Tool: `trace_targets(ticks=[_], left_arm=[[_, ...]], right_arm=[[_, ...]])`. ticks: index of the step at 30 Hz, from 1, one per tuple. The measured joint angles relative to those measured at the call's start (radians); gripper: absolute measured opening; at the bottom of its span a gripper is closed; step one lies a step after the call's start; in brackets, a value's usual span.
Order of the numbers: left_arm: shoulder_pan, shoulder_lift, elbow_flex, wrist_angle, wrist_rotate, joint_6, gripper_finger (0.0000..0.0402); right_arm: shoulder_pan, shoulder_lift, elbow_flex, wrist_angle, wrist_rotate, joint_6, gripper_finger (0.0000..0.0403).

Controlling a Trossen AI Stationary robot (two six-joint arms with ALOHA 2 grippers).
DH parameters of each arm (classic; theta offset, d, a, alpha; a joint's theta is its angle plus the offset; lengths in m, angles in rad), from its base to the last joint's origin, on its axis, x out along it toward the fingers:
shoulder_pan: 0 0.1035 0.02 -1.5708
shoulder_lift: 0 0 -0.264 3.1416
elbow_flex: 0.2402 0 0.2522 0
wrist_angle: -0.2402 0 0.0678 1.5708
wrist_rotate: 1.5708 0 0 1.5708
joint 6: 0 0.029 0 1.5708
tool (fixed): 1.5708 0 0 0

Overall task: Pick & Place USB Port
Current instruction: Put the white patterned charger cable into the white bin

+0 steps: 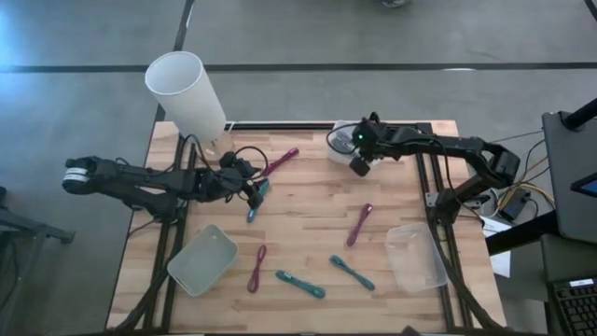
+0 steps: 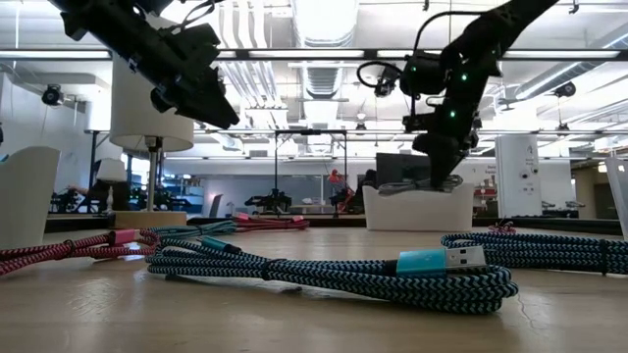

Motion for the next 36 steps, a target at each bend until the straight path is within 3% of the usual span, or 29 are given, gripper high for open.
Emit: trace_targets(ticks=[10, 36], left_arm=[[0.000, 0.000, 0.000, 0.000, -0.004, 0.000, 0.0193], [0.000, 0.000, 0.000, 0.001, -0.007, 0.000, 0.0193]], right_arm=[[-0.044, 0.001, -0.067, 0.134, 0.000, -0.016, 0.0022], [-0.043, 0.001, -0.122, 0.138, -0.037, 0.008, 0.0043]])
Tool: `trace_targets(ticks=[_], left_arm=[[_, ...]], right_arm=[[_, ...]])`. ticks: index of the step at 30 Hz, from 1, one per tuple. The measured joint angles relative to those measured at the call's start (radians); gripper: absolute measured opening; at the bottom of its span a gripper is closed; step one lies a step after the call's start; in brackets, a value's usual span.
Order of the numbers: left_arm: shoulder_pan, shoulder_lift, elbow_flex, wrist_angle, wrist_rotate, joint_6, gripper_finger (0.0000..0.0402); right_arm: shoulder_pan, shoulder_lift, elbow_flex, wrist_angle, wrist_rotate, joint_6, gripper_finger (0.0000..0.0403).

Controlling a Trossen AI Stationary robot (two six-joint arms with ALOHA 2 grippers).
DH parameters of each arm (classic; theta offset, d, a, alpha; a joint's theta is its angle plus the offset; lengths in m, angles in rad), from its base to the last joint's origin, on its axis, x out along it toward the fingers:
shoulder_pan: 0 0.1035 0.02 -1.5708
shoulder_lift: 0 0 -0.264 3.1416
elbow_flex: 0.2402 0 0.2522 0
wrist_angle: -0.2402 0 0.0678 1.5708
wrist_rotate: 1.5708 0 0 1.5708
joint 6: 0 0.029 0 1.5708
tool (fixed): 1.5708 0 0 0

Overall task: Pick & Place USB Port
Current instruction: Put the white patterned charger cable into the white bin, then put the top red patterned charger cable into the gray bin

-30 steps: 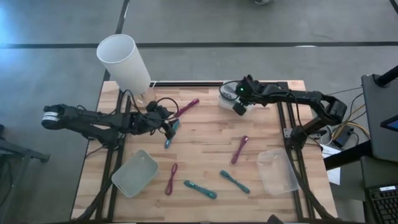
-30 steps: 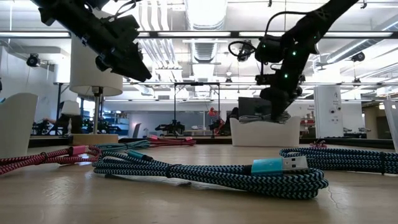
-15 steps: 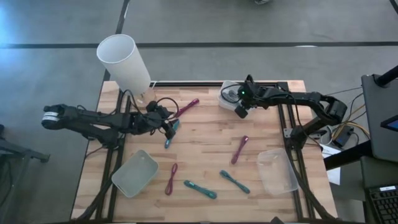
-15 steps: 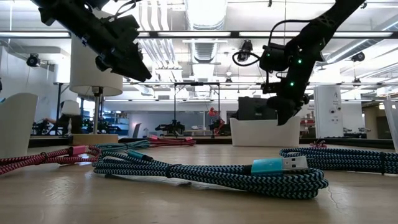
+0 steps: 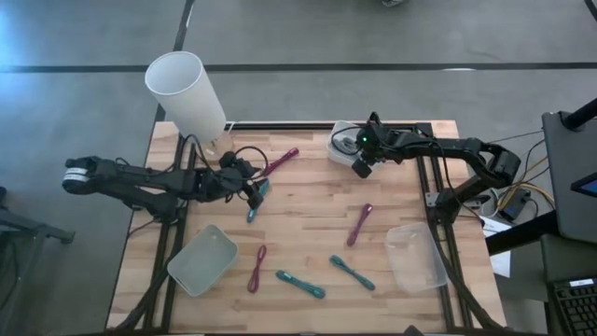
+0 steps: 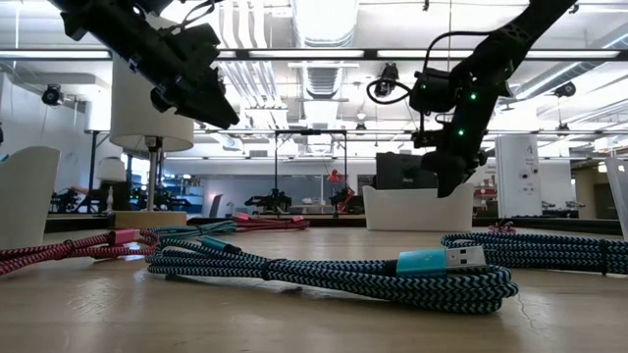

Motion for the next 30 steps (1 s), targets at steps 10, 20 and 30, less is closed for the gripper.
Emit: trace_targets(ticks=[10, 20, 30], left_arm=[[0.000, 0.000, 0.000, 0.001, 0.000, 0.000, 0.0193], [0.000, 0.000, 0.000, 0.003, 0.000, 0.000, 0.0193], [0.000, 0.000, 0.000, 0.007, 0.000, 0.000, 0.0193]], right_arm=[[0.000, 0.000, 0.009, 0.016, 0.000, -0.025, 0.0118], [0.052, -0.013, 0.054, 0.016, 0.000, -0.011, 0.0167], [0.179, -0.066, 0.179, 0.015, -0.001, 0.000, 0.0158]])
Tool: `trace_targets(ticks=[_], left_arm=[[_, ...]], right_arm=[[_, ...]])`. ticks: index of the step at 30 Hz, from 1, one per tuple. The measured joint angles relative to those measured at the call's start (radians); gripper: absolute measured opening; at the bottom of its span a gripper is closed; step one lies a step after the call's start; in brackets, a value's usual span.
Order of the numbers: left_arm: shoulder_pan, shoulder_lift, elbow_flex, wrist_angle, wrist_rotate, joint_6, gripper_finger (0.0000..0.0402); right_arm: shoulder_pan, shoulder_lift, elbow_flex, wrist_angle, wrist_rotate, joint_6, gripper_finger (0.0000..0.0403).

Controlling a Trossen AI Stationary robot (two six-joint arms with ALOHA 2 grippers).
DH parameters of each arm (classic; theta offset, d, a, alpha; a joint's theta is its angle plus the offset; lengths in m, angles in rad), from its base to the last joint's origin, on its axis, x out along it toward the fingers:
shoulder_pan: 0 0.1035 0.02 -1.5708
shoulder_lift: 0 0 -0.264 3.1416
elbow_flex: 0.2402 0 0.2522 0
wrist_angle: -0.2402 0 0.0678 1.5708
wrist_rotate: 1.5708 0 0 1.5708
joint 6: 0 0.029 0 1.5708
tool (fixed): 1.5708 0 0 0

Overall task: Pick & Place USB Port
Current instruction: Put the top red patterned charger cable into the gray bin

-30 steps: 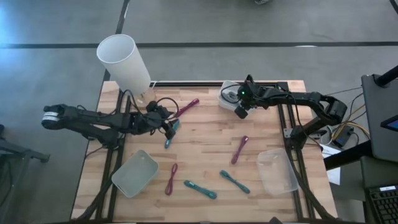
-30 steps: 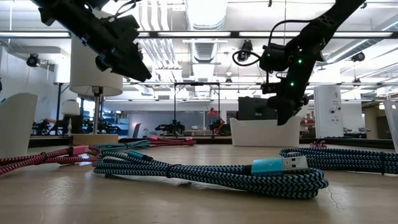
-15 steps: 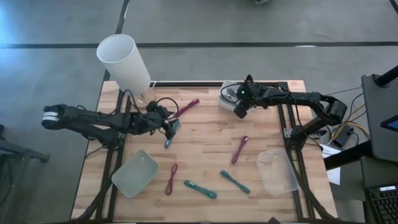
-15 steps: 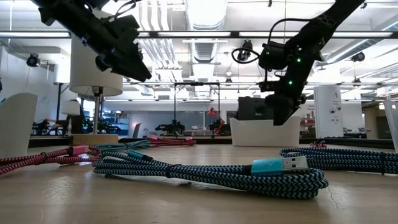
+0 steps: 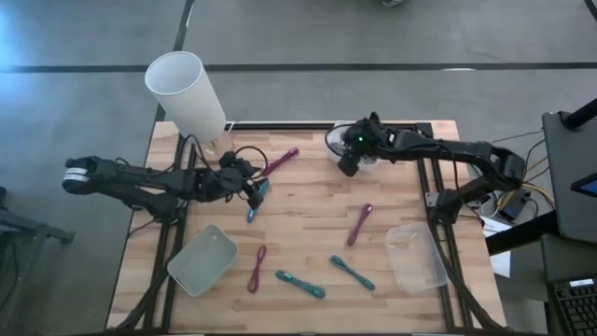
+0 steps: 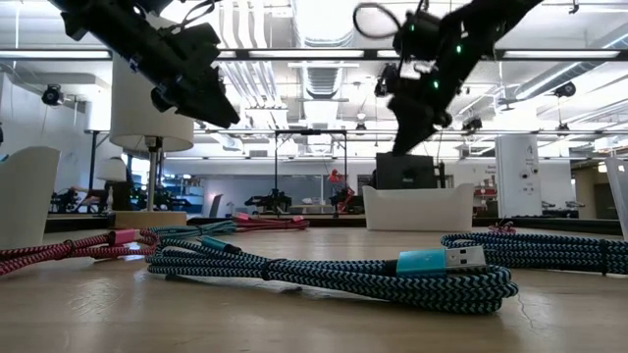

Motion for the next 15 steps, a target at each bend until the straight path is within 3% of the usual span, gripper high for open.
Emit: trace_targets(ticks=[8, 15], left_arm=[[0.000, 0.000, 0.000, 0.005, 0.000, -0.001, 0.0193], [0.000, 0.013, -0.002, 0.043, 0.000, -0.015, 0.0193]], right_arm=[[0.130, -0.060, 0.007, -0.010, -0.108, 0.006, 0.0146], [0.243, -0.057, -0.005, -0.026, -0.123, 0.103, 0.0140]])
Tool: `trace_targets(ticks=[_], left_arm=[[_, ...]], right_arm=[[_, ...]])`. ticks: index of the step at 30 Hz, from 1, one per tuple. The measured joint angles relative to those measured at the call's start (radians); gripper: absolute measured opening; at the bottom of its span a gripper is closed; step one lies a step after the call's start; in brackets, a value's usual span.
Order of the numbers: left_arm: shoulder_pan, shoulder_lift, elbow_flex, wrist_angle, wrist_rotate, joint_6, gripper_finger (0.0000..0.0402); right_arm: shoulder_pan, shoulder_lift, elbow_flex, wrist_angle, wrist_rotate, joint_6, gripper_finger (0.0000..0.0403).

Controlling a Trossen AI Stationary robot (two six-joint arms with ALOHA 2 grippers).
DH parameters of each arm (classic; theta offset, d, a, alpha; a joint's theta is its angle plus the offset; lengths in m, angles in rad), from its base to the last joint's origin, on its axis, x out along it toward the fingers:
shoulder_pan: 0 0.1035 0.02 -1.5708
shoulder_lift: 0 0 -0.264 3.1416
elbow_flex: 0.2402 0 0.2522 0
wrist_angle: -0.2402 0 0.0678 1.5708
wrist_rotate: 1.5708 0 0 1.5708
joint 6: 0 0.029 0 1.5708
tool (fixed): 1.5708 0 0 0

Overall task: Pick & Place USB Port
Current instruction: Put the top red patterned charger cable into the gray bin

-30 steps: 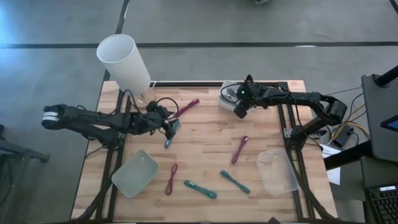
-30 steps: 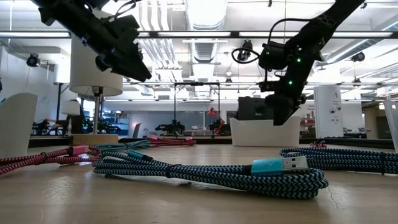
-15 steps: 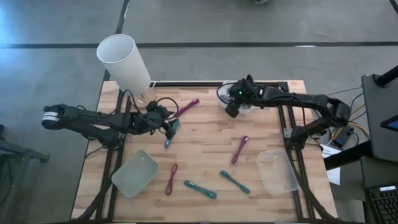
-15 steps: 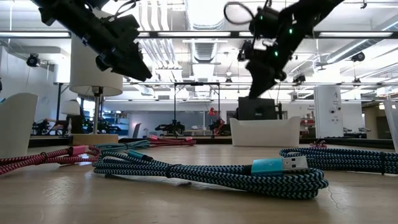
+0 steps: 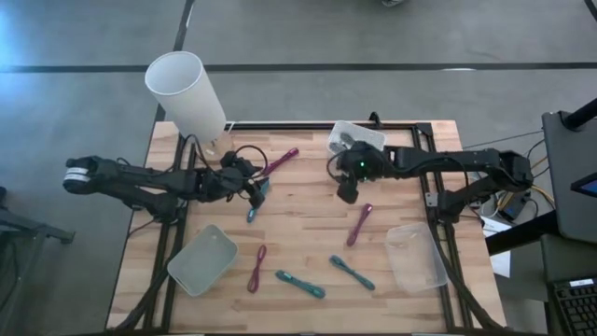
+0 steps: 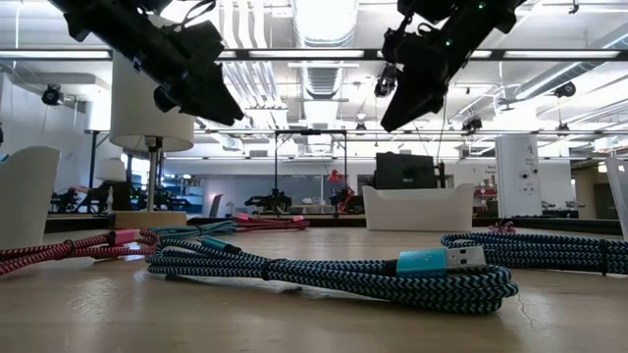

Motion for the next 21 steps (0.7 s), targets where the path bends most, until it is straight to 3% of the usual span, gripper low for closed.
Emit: trace_targets(ticks=[7, 16, 21], left_arm=[[0.035, 0.117, 0.018, 0.003, 0.088, 0.010, 0.0193], [0.137, 0.308, 0.146, 0.018, 0.095, 0.130, 0.0193], [0.203, 0.408, 0.211, 0.015, 0.152, 0.139, 0.0193]], right_arm=[[0.078, 0.041, -0.027, 0.002, -0.001, 0.081, 0.0143], [0.131, 0.075, -0.036, 0.005, 0.000, 0.123, 0.0136], [0.140, 0.075, -0.041, 0.006, 0.000, 0.123, 0.0132]])
